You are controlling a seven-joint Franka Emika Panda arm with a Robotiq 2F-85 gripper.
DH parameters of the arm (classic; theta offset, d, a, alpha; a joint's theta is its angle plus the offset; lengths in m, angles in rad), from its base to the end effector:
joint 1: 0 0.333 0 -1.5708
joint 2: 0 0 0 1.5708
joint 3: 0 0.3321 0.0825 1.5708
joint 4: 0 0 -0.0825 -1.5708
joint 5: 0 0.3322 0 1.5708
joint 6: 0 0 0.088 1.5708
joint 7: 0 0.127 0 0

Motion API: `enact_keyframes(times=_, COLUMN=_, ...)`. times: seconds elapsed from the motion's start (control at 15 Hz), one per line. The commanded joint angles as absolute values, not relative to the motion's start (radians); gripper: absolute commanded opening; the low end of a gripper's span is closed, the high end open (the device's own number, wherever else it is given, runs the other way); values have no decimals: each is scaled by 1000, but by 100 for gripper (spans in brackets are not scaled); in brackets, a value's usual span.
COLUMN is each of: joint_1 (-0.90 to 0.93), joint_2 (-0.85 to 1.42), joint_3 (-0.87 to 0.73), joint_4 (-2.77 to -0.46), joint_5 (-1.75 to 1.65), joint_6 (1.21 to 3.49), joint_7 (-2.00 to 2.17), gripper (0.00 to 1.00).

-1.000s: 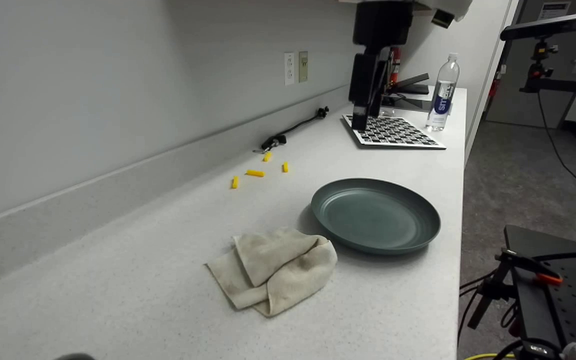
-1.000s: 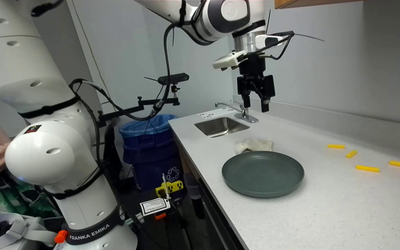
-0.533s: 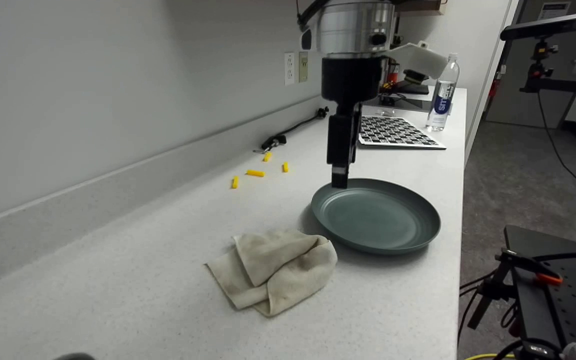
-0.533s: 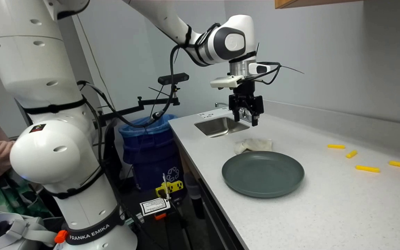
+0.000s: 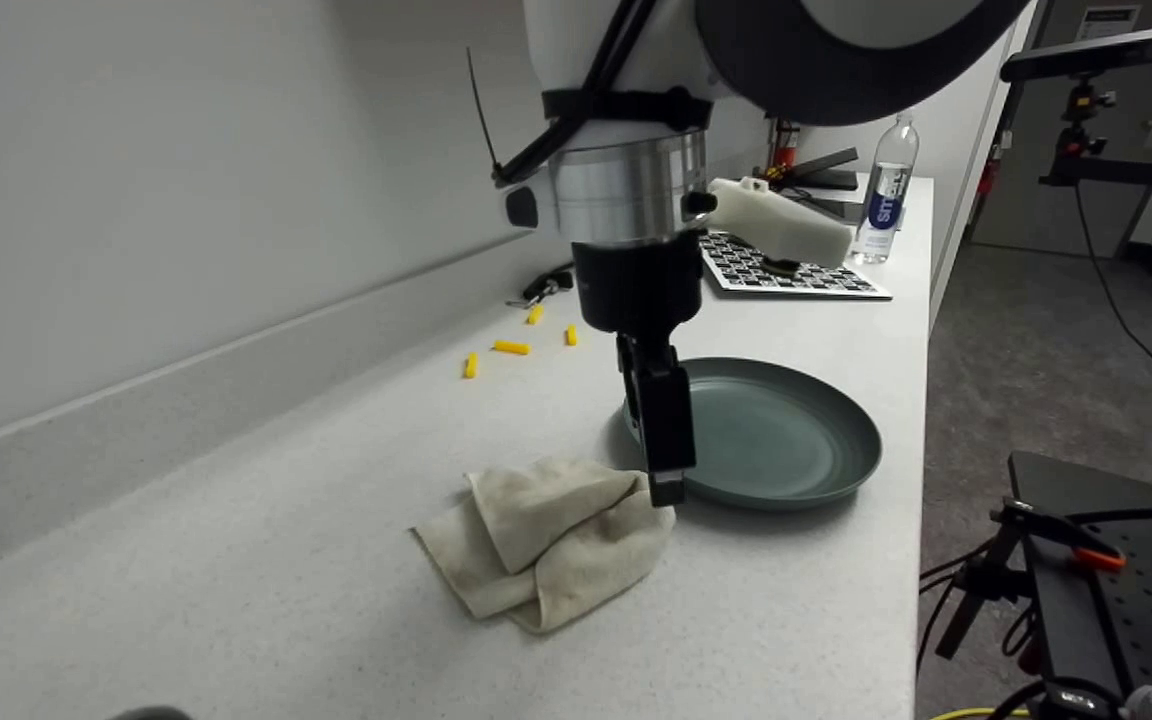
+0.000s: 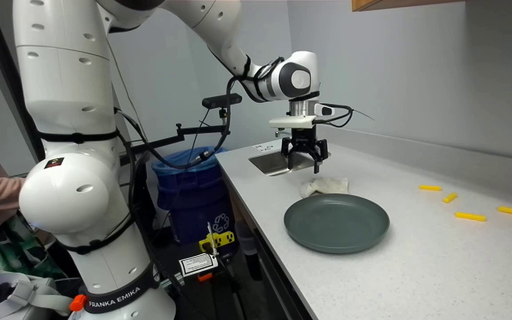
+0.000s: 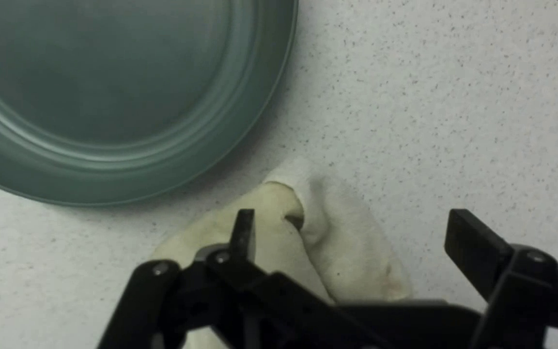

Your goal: Use the cloth to wipe the table and then move it to the left and wipe the countertop

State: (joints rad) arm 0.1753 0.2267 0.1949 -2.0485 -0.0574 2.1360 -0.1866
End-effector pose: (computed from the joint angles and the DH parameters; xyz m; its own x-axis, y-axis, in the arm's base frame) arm 0.4976 0.1858 0.3499 0.8234 0.5519 -0.1316 0.5539 -0.8322 -0.0245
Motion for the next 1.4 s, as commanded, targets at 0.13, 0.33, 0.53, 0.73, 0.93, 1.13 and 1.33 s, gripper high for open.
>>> enact_keyframes(times=0.13, joint_1=182, joint_2=255, joint_3=200, joint_4=-2021, joint_5=-69, joint_6=2112, joint_7=-222, gripper=100)
enact_keyframes(times=0.33, joint_1=174, joint_2=250, joint_3=196, joint_4=-2023, joint_5=-58, joint_6=2135, joint_7=-223, gripper=100)
enact_keyframes(times=0.53, joint_1=173, joint_2=281, joint_3=186, joint_4=-2000, joint_5=-71, joint_6=2262, joint_7=-208, gripper=100)
enact_keyframes(times=0.73, joint_1=179, joint_2=334, joint_3=184, joint_4=-1961, joint_5=-87, joint_6=2371, joint_7=-215, gripper=100)
enact_keyframes(times=0.93, joint_1=179, joint_2=399, joint_3=189, joint_4=-1931, joint_5=-82, joint_6=2433, joint_7=-233, gripper=100)
enact_keyframes(times=1.13, joint_1=186, joint_2=472, joint_3=175, joint_4=-1894, joint_5=-96, joint_6=2489, joint_7=-203, gripper=100)
enact_keyframes(times=1.33, joint_1=200, joint_2=525, joint_3=151, joint_4=-1862, joint_5=-126, joint_6=2560, joint_7=-177, gripper=100)
